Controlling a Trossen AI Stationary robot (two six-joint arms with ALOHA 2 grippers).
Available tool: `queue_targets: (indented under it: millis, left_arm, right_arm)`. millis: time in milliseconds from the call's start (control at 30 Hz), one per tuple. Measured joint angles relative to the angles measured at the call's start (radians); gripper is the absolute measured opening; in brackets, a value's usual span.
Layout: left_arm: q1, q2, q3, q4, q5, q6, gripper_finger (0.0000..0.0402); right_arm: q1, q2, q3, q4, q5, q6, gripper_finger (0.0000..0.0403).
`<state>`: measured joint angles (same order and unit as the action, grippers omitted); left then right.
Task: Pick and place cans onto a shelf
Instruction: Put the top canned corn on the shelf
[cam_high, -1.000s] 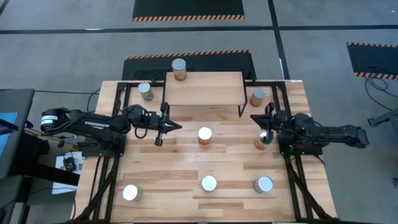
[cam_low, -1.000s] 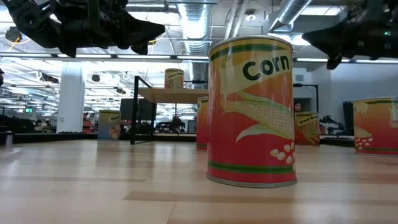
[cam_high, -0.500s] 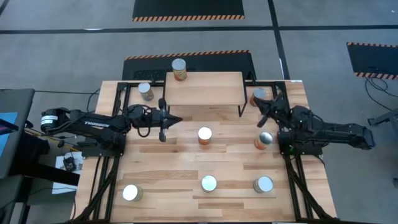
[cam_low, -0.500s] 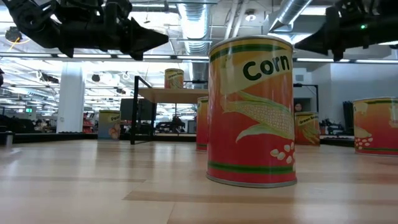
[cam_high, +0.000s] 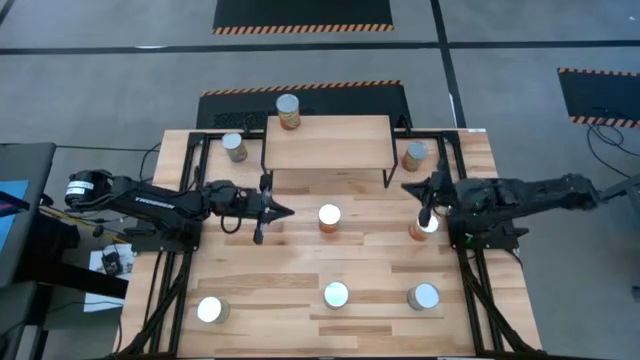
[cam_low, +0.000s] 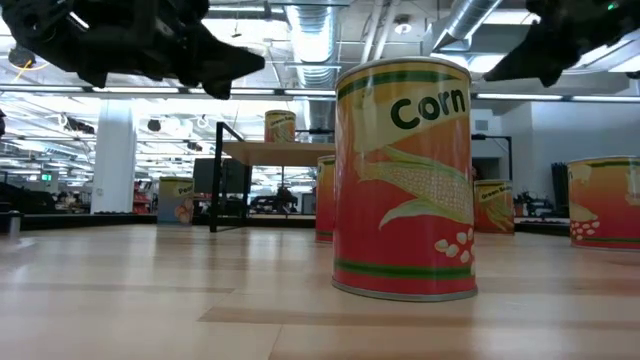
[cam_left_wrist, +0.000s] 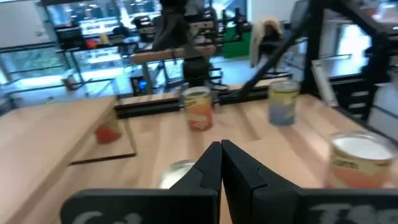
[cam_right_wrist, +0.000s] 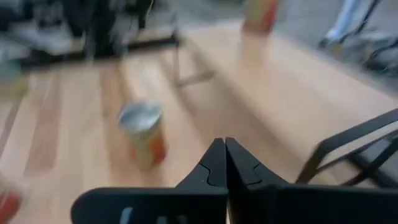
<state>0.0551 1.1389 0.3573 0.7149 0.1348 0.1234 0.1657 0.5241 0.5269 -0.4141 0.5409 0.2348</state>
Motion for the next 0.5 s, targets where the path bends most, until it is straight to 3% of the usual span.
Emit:
queue_targets:
  millis: [267,400,500]
  left_arm:
    - [-0.095,0.0,0.0,-0.001,-0.128,0.014,0.0]
    - [-0.098,0.0,0.0,-0.011,-0.142,0.001,0.0]
    - [-0.098,0.0,0.0,-0.016,-0.151,-0.012,0.0]
  right_arm:
    - [0.365,0.271,0.17,-0.298,0.089,0.408,0.0005]
    - [0.466,0.421,0.288,-0.539,0.086,0.721,0.0012]
    - [0.491,0.526,0.375,-0.782,0.062,0.997,0.004]
